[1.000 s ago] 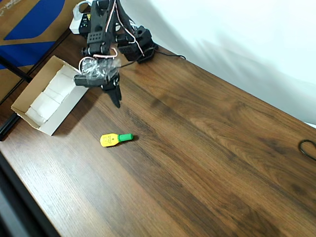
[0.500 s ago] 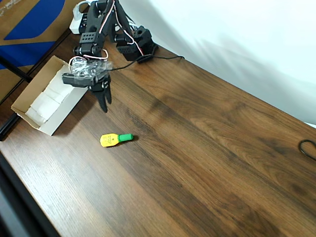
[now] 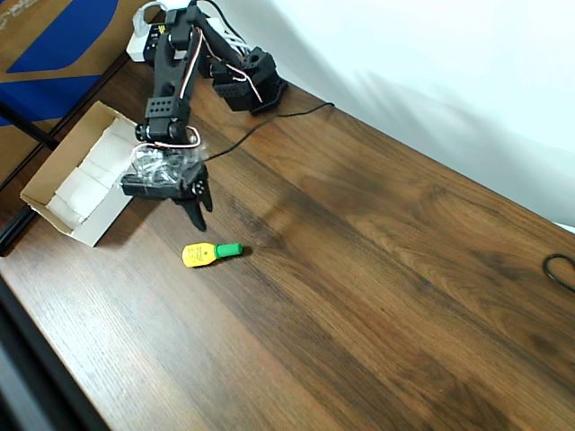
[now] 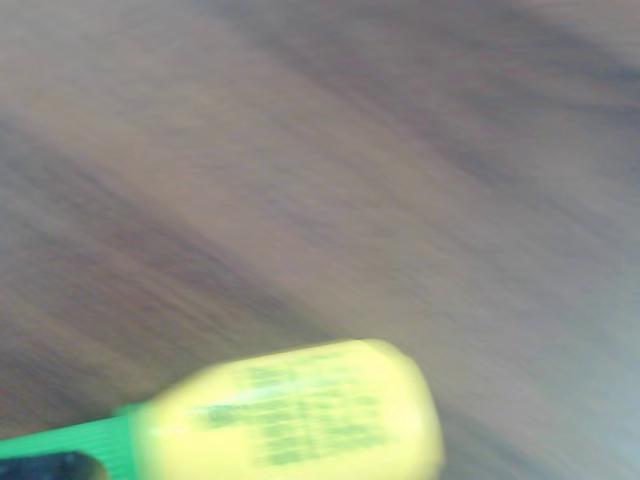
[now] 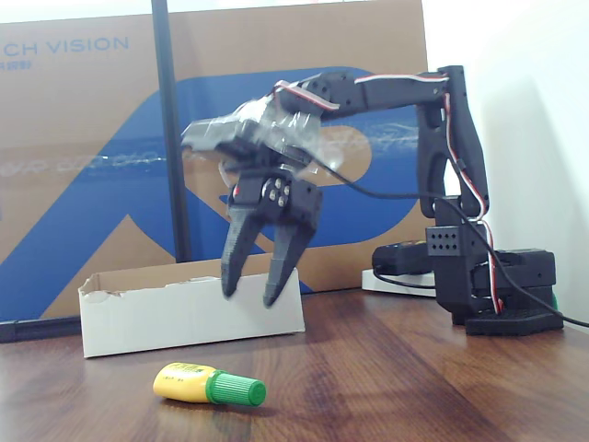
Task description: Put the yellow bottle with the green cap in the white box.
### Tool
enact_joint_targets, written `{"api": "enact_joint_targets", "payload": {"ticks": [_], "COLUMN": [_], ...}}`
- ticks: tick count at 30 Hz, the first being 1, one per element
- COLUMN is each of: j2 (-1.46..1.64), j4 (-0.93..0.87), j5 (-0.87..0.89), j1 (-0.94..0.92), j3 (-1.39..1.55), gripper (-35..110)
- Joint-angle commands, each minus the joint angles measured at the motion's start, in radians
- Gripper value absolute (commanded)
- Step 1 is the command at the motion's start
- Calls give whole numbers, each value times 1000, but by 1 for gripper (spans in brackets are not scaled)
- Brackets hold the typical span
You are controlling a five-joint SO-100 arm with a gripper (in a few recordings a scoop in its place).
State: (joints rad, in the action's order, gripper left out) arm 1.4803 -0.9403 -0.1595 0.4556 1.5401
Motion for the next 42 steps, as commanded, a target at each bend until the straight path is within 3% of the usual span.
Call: {"api": "enact_joint_targets", "payload": {"ticks": [1,11,29,42], "j2": [5,-132,-100,-239], "j4": [-18,-12,26,-48], "j5": [-12,-15,-8,26], "j1": [37,106,-26,2], "j3": [-109,-153,-58,-305], "gripper": [21,20,23,24]}}
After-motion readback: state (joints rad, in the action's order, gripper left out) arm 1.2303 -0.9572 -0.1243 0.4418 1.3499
